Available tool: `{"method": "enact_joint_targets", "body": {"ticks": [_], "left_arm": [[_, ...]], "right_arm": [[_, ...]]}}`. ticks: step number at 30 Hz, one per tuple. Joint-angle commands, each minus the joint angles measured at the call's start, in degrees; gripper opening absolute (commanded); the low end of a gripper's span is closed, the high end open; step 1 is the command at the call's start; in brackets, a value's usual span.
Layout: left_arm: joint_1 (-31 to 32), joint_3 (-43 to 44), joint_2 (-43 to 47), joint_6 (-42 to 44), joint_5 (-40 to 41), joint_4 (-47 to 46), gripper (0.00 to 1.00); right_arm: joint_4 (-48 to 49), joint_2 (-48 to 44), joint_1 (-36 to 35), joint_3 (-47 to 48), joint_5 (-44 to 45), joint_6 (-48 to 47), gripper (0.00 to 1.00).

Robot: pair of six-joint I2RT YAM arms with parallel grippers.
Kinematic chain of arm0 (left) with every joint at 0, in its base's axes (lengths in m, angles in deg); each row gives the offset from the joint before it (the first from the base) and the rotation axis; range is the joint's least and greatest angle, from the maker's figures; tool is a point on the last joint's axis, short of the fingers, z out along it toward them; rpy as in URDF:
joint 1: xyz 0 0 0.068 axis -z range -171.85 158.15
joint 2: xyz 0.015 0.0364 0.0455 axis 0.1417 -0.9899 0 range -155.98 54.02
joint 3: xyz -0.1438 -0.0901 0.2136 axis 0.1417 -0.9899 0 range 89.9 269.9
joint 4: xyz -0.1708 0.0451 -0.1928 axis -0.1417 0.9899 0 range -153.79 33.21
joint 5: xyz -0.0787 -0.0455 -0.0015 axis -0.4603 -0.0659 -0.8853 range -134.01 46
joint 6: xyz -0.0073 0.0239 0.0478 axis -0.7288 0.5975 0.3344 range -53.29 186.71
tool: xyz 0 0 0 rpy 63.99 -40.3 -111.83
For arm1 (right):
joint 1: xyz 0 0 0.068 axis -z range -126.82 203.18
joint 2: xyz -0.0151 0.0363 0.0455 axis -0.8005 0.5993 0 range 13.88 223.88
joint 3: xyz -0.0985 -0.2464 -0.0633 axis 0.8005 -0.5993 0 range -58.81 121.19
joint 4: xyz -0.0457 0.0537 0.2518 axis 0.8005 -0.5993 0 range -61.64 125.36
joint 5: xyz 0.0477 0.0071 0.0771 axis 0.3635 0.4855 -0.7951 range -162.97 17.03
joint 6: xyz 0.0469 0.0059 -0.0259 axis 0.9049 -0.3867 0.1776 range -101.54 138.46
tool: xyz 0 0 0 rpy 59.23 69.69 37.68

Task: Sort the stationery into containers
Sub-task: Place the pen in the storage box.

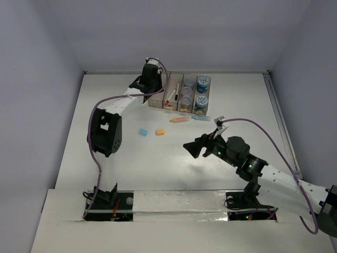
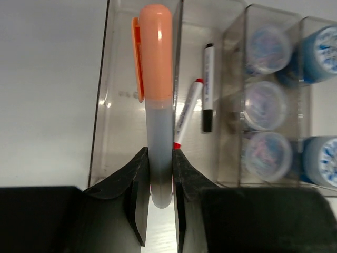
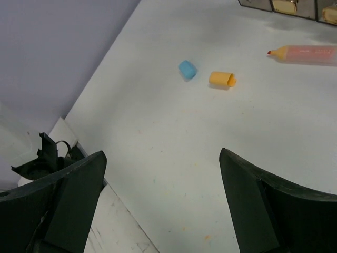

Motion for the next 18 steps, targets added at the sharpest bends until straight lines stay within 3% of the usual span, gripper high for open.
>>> {"method": "enact_joint_targets", "body": {"ticks": [1, 6, 11, 17, 18], "left_arm": [[-0.32, 7.98, -1.65, 5.26, 3.25, 6.05, 0.00], [-1.47, 14.04, -7.81, 6.58, 1.85, 9.58, 0.00], [-1.47, 14.76, -10.01, 6.93, 2.11, 10.37, 0.00], [-1.47, 15.11, -10.54, 7.11, 2.20, 10.20, 0.19], [-1.47, 15.20, -10.54, 7.11, 2.20, 10.20, 0.27]], "right_arm": [[0.39, -0.50, 0.43, -1.20, -0.59, -1.02, 0.94], [0.83, 0.73, 0.43, -1.38, -0.77, -1.37, 0.94], [0.48, 1.09, 0.43, -0.85, -0.16, -1.98, 0.94], [-0.49, 1.52, 0.43, -0.41, 0.81, -2.25, 0.94], [-0.58, 1.44, 0.43, -0.32, 0.99, -2.25, 0.94]]}}
